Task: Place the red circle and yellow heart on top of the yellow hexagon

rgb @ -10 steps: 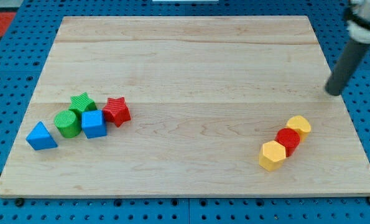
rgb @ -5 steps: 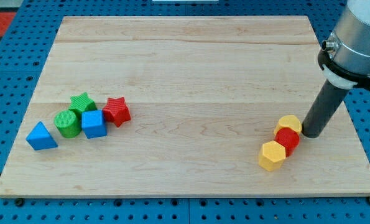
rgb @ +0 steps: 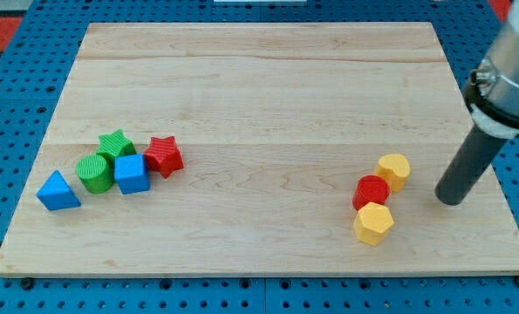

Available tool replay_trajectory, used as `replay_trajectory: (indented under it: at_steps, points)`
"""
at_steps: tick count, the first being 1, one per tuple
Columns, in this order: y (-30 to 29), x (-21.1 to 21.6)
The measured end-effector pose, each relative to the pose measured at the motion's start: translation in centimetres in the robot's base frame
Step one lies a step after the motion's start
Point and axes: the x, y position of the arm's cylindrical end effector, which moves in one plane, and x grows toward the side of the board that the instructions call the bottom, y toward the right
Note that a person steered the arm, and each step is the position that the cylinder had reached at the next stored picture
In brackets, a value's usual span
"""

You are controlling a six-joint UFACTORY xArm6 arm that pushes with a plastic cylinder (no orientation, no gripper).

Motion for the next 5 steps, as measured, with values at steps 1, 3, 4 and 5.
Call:
replay_trajectory:
  at_steps: [1, 3, 4, 5]
  points:
    - [-3.3, -2.4]
    - [-7.1, -4.8]
    - [-7.1, -6.8]
    - [-8.3, -12.7]
